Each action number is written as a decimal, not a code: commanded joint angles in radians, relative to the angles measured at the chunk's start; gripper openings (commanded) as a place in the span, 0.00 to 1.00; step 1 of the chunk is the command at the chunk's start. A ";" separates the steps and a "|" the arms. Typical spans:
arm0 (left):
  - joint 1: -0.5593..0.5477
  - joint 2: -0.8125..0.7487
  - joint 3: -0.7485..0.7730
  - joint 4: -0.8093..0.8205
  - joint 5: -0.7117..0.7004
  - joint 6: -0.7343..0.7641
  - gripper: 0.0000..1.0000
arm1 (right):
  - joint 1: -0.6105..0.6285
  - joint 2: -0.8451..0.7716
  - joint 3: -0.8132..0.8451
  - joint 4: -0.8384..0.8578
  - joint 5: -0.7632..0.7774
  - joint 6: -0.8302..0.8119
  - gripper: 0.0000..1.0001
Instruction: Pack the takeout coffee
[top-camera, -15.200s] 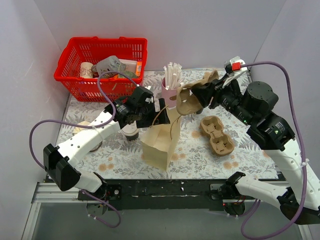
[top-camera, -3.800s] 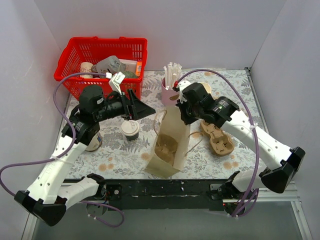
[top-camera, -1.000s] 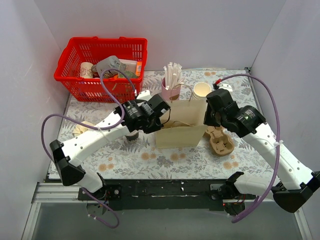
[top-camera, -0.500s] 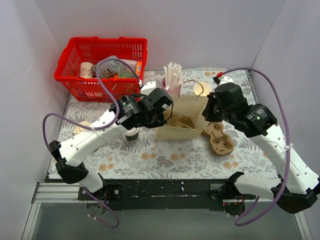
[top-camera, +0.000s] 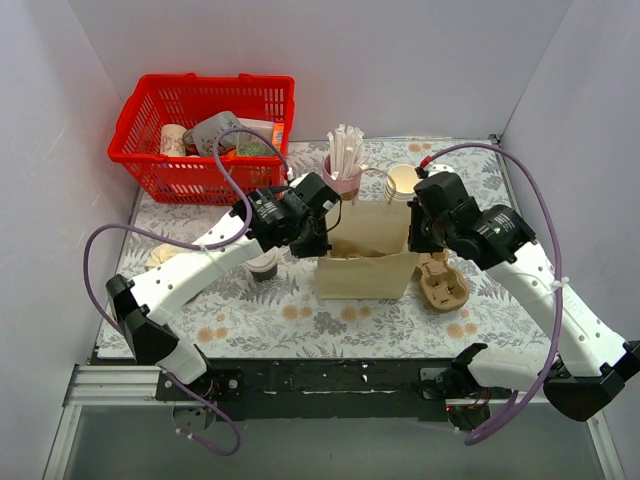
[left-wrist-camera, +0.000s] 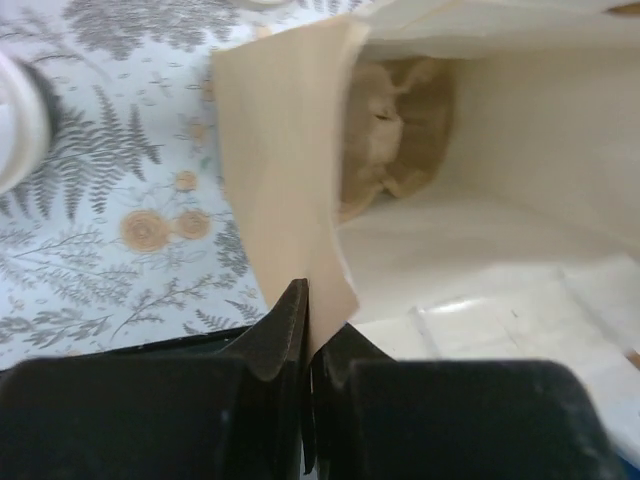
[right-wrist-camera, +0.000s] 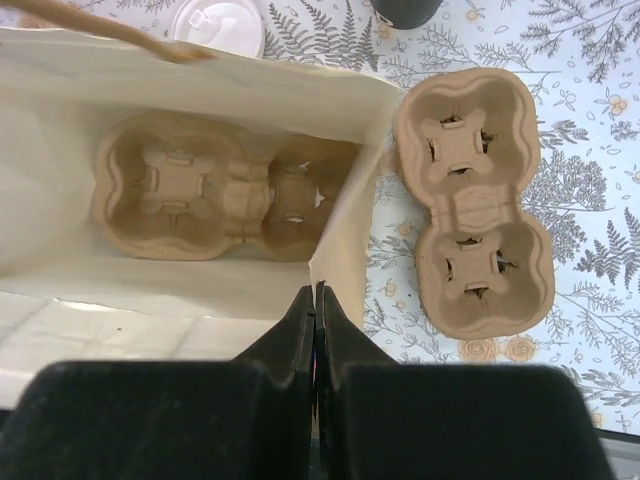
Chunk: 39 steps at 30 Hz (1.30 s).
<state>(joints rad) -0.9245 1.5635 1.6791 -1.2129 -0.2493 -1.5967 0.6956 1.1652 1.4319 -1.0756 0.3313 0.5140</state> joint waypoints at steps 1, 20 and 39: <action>-0.040 -0.097 0.077 0.194 0.217 0.135 0.00 | -0.002 -0.047 0.005 0.121 -0.069 -0.049 0.01; -0.037 -0.068 0.083 0.100 0.047 -0.017 0.00 | -0.002 -0.404 -0.091 0.410 0.083 -0.012 0.96; -0.039 -0.071 0.004 0.145 0.107 -0.003 0.00 | -0.001 -0.317 0.004 0.433 -0.323 -0.224 0.89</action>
<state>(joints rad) -0.9615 1.5066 1.7100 -1.0515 -0.1284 -1.5936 0.6910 0.8223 1.3762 -0.6792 0.2214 0.3779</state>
